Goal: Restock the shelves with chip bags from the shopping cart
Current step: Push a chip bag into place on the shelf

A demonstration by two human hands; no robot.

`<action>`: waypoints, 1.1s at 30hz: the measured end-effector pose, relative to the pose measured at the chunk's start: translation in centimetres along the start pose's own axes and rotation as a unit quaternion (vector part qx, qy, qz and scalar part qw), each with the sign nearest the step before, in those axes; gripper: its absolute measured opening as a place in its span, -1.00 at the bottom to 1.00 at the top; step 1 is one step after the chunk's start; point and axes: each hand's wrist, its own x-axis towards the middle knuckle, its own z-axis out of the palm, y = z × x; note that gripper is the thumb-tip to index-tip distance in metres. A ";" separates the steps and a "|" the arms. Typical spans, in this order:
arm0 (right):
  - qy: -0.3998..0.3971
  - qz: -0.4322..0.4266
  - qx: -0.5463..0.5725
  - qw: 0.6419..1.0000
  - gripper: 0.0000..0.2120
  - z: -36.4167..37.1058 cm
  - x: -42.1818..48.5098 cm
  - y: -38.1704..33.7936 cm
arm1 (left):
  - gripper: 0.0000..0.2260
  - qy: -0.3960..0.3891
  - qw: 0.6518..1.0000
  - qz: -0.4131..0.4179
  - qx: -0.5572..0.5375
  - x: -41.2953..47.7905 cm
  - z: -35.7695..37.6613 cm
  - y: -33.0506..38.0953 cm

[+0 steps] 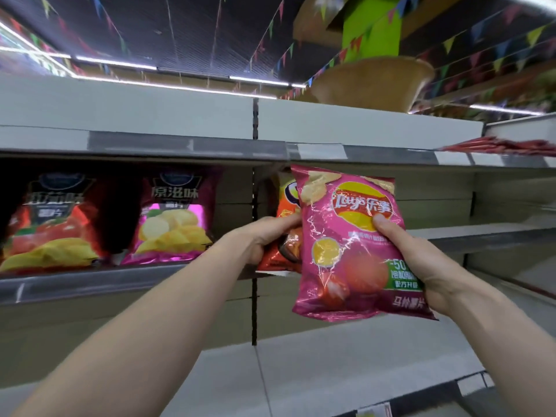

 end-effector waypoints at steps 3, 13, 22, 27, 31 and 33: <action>-0.023 0.014 0.006 1.000 -0.46 -1.2 2.2 -0.3 | -0.42 0.026 0.999 -0.001 -0.025 2.3 0.4 0.3; -0.060 0.024 -0.039 0.997 -0.39 -7.9 10.1 -1.1 | -0.19 0.183 0.978 0.081 -0.052 8.1 2.8 1.4; -0.082 -0.011 -0.030 0.996 -0.47 -11.3 16.2 -1.6 | -0.46 0.325 0.941 0.092 0.004 8.7 5.0 -0.2; -0.075 -0.054 -0.017 0.996 -0.52 -10.7 18.1 -0.6 | -0.33 0.388 0.910 0.068 0.127 8.2 6.4 -0.3; -0.086 -0.046 -0.011 0.995 -0.47 -10.8 18.4 -0.3 | -0.37 0.548 0.743 0.120 0.366 7.7 7.5 -0.6; -0.088 -0.041 -0.011 0.995 -0.43 -10.8 18.6 -0.3 | -0.50 0.555 0.626 0.232 0.497 7.8 7.9 -0.2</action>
